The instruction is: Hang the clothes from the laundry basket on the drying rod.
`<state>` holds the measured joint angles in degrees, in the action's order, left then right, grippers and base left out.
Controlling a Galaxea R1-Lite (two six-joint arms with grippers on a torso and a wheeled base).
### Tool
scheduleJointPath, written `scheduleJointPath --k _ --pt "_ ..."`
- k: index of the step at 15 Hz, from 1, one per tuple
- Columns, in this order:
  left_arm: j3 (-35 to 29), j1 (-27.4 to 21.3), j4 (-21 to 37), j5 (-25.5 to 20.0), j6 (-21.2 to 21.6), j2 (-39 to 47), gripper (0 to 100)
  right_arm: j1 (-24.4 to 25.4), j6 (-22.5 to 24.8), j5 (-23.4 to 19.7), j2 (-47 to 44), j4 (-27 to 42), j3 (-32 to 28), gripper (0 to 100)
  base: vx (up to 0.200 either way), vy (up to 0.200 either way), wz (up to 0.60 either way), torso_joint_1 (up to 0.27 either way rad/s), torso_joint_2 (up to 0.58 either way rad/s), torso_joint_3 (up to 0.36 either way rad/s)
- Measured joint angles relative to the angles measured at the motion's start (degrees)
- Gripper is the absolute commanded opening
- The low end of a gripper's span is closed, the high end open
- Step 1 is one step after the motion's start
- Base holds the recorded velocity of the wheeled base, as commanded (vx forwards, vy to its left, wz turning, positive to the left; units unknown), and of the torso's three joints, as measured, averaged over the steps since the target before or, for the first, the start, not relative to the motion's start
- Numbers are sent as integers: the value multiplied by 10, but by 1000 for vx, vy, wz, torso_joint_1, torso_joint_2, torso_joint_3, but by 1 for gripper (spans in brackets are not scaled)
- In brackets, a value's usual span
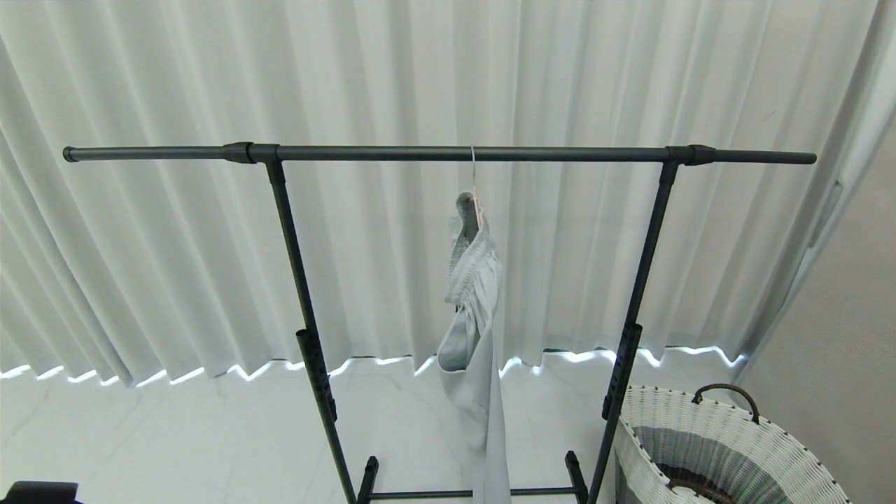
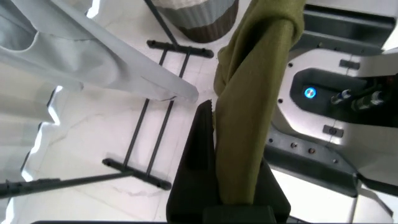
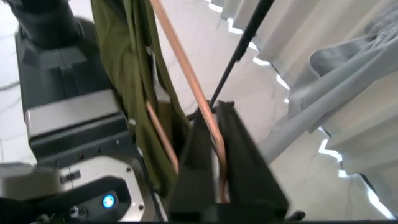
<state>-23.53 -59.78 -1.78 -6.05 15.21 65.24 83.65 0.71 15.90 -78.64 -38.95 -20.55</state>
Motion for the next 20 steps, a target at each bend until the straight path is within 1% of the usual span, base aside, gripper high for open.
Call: scheduleJointPath --k 5,7,8,11,12,15,16,17,20 --pt "-1 4 0 5 1 -1 0 -3 0 3 10 3 1 100 0 0 0 0 0 0" --pt "-1 14 -1 20 2 -1 0 -5 0 6 13 3 2 100 0 0 0 0 0 0" --pt "-2 18 -1 34 4 -1 0 -6 0 6 14 3 2 100 0 0 0 0 0 0" --pt "-10 30 -1 137 8 1 0 -8 0 6 14 4 -1 100 0 0 0 0 0 0" --pt "-16 38 -1 151 6 2 0 -9 -1 5 14 4 -2 100 0 0 0 0 0 0" --pt "-59 65 -1 156 6 3 0 -22 -12 0 9 5 -3 100 0 0 0 0 0 0" --pt "-83 72 -1 158 6 5 0 -36 -28 -3 4 5 -8 100 0 0 0 0 0 0" --pt "-110 79 -1 163 7 9 0 -54 -55 -5 -5 6 -18 100 0 0 0 0 0 0" --pt "-162 88 -2 185 8 26 0 -98 -125 -6 -42 6 -61 100 0 0 0 0 0 0"
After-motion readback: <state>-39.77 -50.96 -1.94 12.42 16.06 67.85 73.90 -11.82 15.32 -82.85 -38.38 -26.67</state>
